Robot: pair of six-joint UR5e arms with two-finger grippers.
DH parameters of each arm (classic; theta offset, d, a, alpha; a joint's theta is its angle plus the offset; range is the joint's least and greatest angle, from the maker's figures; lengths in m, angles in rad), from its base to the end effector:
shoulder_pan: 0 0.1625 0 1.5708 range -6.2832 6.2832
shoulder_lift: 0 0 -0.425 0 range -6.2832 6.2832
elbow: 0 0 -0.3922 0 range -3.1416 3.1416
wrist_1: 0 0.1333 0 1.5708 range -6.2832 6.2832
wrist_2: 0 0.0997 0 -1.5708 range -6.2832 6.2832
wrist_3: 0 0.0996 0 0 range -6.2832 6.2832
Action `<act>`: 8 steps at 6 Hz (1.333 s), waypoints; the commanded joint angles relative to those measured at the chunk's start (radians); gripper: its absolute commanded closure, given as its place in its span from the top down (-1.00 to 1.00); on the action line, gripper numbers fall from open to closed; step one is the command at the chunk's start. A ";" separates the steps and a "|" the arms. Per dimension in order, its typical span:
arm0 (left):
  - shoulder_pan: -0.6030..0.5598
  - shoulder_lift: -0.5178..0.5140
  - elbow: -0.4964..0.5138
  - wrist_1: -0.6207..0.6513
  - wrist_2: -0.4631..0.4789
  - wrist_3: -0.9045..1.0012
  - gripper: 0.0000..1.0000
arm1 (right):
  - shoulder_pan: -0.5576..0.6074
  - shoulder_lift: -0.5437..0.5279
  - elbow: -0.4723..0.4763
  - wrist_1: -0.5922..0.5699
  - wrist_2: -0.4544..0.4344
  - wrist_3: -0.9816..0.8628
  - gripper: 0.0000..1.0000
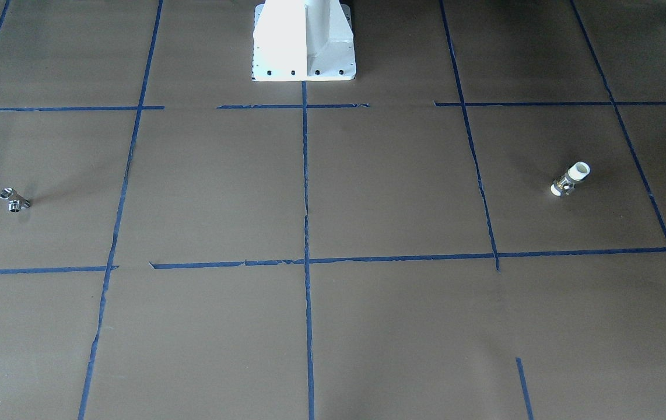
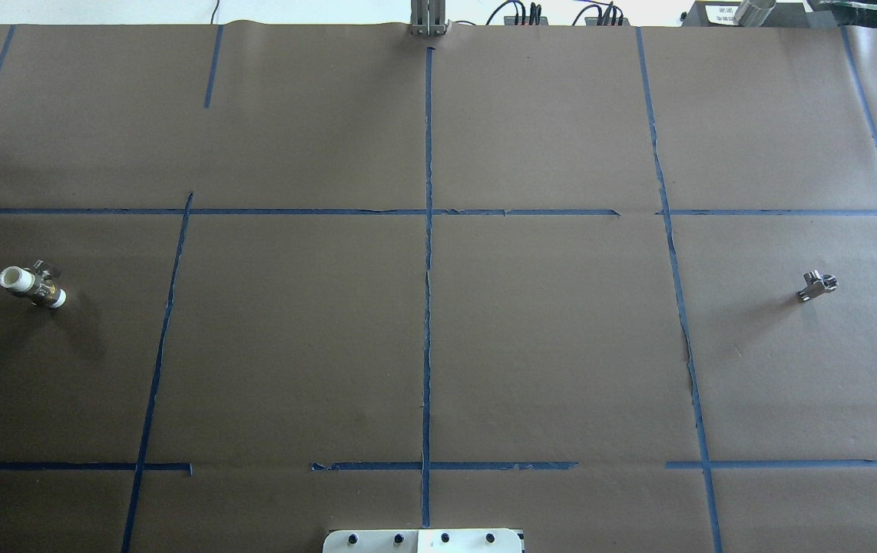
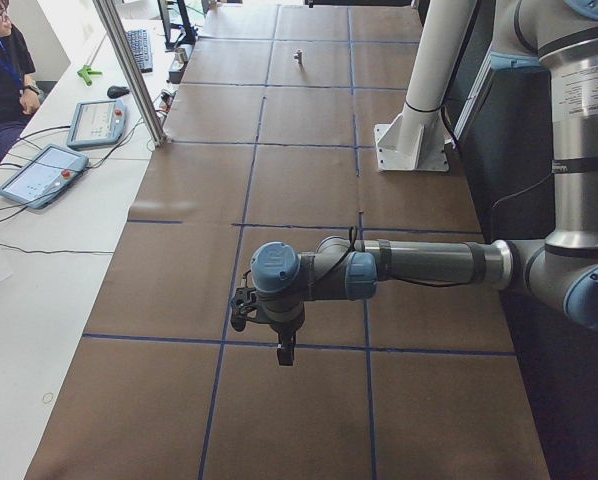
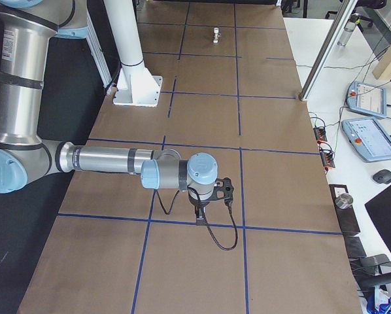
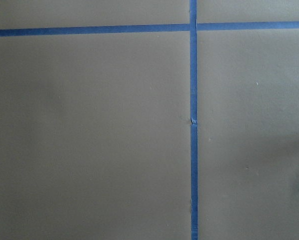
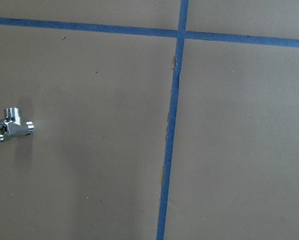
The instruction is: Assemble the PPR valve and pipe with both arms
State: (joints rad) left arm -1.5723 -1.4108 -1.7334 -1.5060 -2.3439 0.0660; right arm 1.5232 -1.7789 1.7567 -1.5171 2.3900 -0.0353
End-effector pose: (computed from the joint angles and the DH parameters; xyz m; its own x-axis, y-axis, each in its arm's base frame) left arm -0.0644 -0.4195 0.6584 0.7142 0.0214 -0.6996 -0.0457 0.9988 -0.0160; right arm 0.0411 -0.4085 0.6519 0.6788 -0.0907 0.7287 0.0716 0.9958 0.0572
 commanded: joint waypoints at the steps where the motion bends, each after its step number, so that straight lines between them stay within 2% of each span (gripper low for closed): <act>1: 0.002 0.001 0.000 0.000 0.000 0.000 1.00 | 0.000 0.001 0.001 0.000 0.000 0.000 1.00; 4: 0.018 -0.010 -0.021 -0.025 0.035 0.012 1.00 | 0.000 0.009 0.004 0.002 -0.003 0.002 1.00; 5: 0.020 -0.121 -0.020 -0.098 0.046 0.009 1.00 | 0.000 0.010 0.006 0.002 -0.003 0.002 1.00; 6: 0.028 -0.195 0.013 -0.068 0.035 0.015 1.00 | 0.000 0.012 0.006 0.002 -0.003 0.002 1.00; 8: 0.075 -0.180 -0.017 -0.155 0.023 0.006 1.00 | 0.000 0.012 0.007 0.002 -0.003 0.002 1.00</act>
State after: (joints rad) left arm -1.5255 -1.5929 -1.7318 -1.6215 -2.3129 0.0781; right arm 1.5232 -1.7673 1.7636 -1.5156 2.3869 -0.0337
